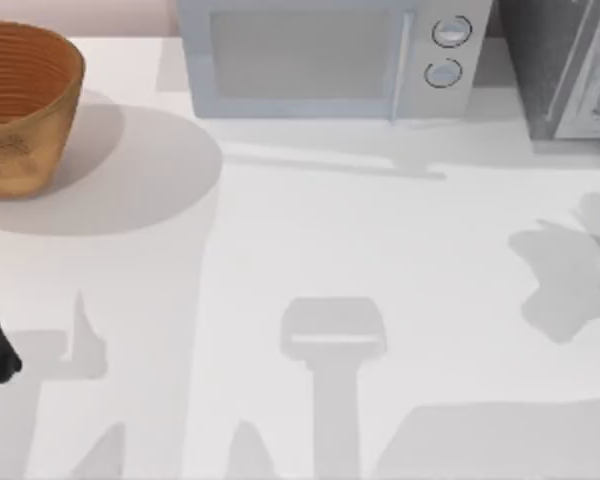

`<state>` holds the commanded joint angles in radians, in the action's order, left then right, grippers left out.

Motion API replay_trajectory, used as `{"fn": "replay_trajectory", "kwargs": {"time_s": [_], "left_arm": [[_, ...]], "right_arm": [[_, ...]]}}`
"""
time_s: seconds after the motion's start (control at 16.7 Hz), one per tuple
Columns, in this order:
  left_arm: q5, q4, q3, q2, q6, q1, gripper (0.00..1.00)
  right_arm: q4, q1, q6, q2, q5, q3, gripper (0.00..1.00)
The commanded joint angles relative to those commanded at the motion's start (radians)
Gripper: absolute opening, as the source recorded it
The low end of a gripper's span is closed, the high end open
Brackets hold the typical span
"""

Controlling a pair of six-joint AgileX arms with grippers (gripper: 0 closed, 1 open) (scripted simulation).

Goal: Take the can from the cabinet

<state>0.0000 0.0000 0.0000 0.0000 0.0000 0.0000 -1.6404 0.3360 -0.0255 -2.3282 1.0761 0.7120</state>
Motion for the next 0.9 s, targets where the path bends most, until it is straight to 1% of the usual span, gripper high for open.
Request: {"fn": "replay_trajectory", "kwargs": {"time_s": [0.24,0.9], "left_arm": [[0.0,0.0,0.0,0.0,0.0,0.0,1.0],[0.0,0.0,0.0,0.0,0.0,0.0,1.0]], "right_arm": [[0.003,-0.008,0.0,-0.005,-0.009,0.007,0.0],[0.003,-0.008,0.0,-0.005,-0.009,0.007,0.83]]}}
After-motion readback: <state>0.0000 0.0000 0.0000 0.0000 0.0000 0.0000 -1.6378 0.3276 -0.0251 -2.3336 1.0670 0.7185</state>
